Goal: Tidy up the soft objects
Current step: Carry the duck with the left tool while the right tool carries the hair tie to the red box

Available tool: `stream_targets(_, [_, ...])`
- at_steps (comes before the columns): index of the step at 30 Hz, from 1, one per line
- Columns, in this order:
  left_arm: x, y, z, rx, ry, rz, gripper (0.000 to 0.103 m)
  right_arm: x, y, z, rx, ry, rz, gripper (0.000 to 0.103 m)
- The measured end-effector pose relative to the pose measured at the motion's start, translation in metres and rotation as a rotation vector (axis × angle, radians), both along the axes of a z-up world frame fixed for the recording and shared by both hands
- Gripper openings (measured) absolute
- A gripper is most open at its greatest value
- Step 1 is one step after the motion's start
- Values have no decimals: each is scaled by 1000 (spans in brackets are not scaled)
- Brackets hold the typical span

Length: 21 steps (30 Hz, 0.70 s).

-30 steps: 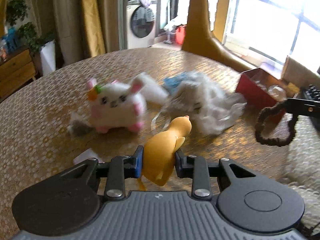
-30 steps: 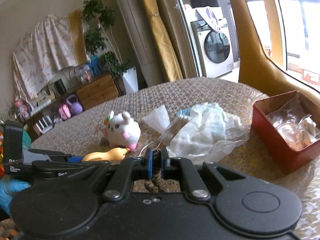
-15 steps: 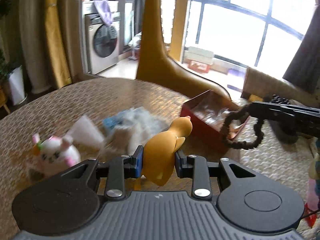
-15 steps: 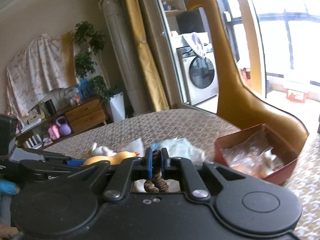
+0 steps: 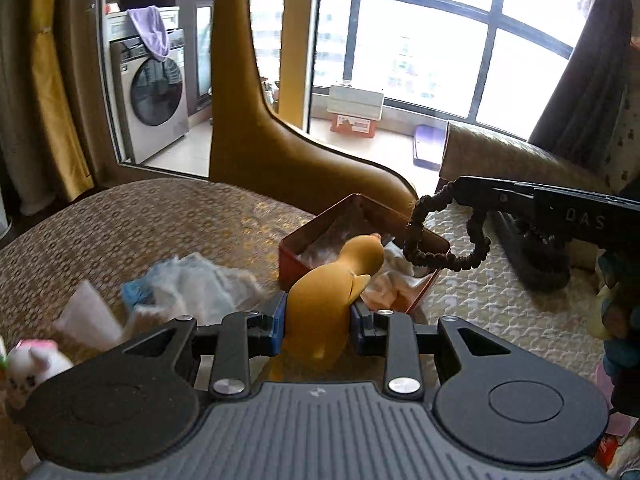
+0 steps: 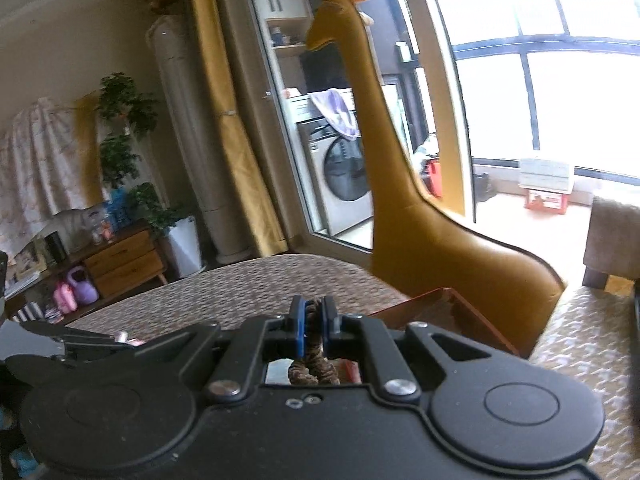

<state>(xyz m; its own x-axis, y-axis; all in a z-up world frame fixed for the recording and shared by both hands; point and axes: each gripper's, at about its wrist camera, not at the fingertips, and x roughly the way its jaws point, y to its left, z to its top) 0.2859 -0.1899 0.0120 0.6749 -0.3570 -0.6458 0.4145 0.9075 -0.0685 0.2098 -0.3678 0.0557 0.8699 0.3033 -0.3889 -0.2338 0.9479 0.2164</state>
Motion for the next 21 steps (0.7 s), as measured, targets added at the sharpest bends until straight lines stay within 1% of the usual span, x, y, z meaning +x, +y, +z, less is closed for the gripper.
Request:
stream_targets(6, [29, -33, -7, 17, -6, -18, 31, 20, -28, -12, -8, 21, -60, 7])
stream_targets(12, [63, -65, -26, 36, 28, -26, 31, 41, -50, -30, -6, 63, -114, 7])
stream_targets(21, [117, -99, -51, 33, 75, -21, 31, 70, -68, -51, -1, 111, -149, 7])
